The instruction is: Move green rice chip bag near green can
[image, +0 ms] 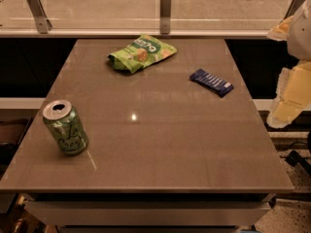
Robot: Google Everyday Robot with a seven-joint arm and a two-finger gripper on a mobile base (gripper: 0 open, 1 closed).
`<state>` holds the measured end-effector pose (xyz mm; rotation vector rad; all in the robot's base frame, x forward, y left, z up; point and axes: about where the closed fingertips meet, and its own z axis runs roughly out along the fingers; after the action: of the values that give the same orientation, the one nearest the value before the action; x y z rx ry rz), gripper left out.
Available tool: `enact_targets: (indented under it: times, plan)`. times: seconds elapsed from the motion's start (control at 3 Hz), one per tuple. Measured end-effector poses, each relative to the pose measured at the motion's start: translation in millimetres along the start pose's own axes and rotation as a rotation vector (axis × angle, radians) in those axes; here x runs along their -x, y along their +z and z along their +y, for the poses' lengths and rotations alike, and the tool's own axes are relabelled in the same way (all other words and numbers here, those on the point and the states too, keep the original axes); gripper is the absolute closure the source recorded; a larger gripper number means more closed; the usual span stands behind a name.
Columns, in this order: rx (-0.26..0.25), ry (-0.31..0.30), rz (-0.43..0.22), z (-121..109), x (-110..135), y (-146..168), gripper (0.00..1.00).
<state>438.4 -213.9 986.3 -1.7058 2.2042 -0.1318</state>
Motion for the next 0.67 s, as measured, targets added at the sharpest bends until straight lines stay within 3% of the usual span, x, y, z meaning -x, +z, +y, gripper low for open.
enact_targets:
  times: [0.67]
  plan:
    - [-0.019, -0.02, -0.001, -1.1, 4.0, -4.1, 0.0]
